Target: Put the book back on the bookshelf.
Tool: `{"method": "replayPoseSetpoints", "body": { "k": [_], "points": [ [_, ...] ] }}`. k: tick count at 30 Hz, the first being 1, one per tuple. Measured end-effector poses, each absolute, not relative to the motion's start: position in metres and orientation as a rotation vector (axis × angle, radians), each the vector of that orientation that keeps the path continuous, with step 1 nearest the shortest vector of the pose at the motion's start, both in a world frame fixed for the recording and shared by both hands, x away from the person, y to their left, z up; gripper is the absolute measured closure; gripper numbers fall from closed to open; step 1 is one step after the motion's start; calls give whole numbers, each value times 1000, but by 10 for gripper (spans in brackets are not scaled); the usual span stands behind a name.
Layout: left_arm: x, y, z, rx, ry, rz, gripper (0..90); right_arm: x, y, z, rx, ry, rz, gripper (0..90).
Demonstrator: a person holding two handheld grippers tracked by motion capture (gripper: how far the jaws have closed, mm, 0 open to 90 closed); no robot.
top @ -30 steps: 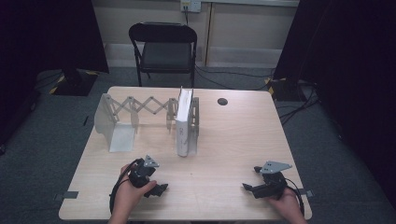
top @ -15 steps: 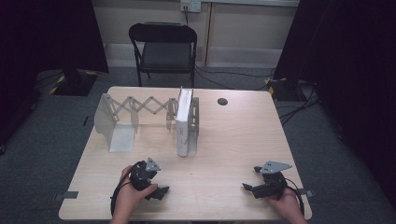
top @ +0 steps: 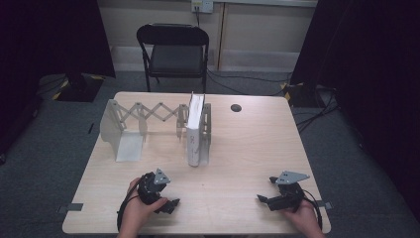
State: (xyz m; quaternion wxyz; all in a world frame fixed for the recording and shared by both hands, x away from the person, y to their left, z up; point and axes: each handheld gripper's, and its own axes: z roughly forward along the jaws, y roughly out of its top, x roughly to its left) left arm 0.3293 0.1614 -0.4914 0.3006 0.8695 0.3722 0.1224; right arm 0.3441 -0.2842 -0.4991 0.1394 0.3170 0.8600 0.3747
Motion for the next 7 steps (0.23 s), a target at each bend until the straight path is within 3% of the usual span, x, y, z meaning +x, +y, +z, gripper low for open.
{"method": "replayPoseSetpoints", "body": {
  "k": [7],
  "points": [
    [328,162,-493,2291,984,330,0,343,-284,-499,933,2477,1078,134]
  ]
}}
